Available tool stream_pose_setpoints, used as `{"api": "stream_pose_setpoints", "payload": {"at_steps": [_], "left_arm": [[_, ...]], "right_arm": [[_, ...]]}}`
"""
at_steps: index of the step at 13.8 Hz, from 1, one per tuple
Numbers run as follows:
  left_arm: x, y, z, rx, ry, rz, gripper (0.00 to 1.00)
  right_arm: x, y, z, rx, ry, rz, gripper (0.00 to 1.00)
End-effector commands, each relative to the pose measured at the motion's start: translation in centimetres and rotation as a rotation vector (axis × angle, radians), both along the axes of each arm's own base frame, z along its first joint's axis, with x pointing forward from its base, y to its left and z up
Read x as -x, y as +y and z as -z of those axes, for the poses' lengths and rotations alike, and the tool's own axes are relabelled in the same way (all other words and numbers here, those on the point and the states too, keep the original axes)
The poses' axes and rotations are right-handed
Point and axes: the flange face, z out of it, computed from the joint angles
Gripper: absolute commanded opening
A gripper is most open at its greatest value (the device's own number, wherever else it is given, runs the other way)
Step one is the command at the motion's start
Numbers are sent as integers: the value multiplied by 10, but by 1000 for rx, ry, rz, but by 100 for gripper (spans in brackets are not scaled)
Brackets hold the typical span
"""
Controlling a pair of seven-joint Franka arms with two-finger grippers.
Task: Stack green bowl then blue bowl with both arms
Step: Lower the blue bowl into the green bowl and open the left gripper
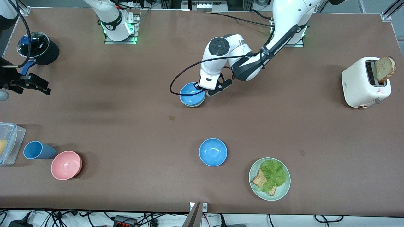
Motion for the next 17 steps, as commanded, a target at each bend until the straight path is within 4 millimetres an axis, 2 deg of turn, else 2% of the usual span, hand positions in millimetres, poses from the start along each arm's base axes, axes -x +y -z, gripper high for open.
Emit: {"api": "stream_pose_setpoints", "payload": {"at_steps": [1,3,7,11,14,17], "left_arm": [[-15,4,-23,-39,-27,-15,21],[-24,10,-30,-55,-26,-20,21],[-53,45,-50,-47,-46,47,19],[-82,102,-79,-46,-15,166,22],[-91,132,-85,-72,22,246,24],[-105,165,-101,-76,38,299,26]], "right_arm": [[3,1,-2,4,6,-13,100],[4,2,0,4,9,-13,100],[4,1,7,-1,18,-9,100],[9,2,8,-24,31,-7,100],[6,1,8,-24,25,-7,100],[8,6,6,-10,23,-20,100]]}}
